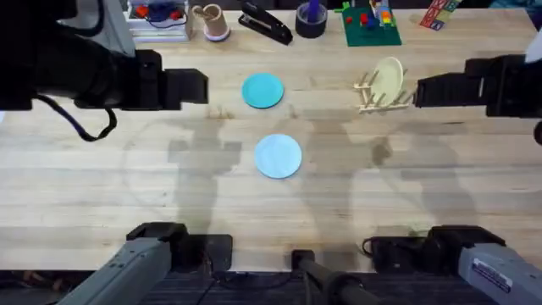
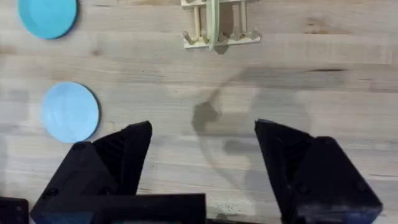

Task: Pick up the plates from the table one by one and place each into a slot on the dish rack.

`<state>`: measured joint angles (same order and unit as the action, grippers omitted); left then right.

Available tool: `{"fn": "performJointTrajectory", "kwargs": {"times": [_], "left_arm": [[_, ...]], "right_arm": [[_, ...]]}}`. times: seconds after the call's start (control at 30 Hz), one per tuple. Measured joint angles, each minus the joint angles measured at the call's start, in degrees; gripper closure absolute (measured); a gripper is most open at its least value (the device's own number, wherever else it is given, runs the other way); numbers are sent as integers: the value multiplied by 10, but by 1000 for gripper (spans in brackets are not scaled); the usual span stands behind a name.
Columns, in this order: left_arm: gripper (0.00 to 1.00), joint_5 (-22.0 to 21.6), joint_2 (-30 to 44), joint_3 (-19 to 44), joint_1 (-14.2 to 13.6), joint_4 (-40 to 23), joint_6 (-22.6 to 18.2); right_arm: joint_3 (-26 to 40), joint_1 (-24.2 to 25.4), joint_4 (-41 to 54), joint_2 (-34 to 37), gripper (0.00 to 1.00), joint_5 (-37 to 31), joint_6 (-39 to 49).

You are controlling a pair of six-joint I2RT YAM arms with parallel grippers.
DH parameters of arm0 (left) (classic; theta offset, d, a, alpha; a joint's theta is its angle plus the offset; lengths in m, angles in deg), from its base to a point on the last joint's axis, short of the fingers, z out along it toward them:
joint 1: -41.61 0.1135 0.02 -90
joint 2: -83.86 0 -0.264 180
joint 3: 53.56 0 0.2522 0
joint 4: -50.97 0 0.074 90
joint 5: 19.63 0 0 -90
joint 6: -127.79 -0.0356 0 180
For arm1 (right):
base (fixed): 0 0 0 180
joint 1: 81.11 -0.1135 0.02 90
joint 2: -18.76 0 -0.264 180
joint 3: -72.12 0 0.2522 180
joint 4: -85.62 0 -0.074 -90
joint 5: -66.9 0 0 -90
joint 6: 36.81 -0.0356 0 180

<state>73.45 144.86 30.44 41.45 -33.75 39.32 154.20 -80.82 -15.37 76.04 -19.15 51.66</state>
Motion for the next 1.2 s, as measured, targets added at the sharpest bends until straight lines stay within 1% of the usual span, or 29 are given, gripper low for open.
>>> {"fn": "performJointTrajectory", "kwargs": {"times": [0.03, 0.17, 0.2, 0.27, 0.43, 0.57, 0.63, 0.77, 0.9, 1.0, 1.13, 1.2], "left_arm": [[251, 3, 1, 0, 0, 0, 0], [890, 18, 6, 0, 0, 0, 0], [936, 22, 6, 0, 0, 0, -1], [957, 42, 6, 0, 0, 0, -1], [958, 114, 6, 0, 0, 9, -2], [958, 194, 6, -4, 0, 57, -5], [958, 241, 6, -21, 0, 92, -7], [958, 326, 6, -91, 0, 158, -1], [958, 389, 6, -167, 0, 211, 9], [958, 424, 6, -219, 0, 261, 22], [959, 450, 6, -285, 0, 318, 46], [959, 458, 6, -314, 0, 337, 55]], "right_arm": [[0, 0, 0, 0, 6, 0, 0], [0, 0, 0, 0, 7, 0, 0], [0, 0, 0, 0, 7, 0, 0], [0, 0, 0, 0, 6, 0, 0], [0, 0, 0, 0, 7, 0, 0], [0, 0, 0, 0, 7, 0, 0], [0, 0, 0, 0, 7, 0, 0], [0, 0, 0, 0, 7, 0, 0], [0, 0, 0, 0, 6, 0, 0], [0, 0, 0, 0, 7, 0, 0], [0, 0, 0, 0, 6, 0, 0], [0, 0, 0, 0, 7, 0, 0]]}}
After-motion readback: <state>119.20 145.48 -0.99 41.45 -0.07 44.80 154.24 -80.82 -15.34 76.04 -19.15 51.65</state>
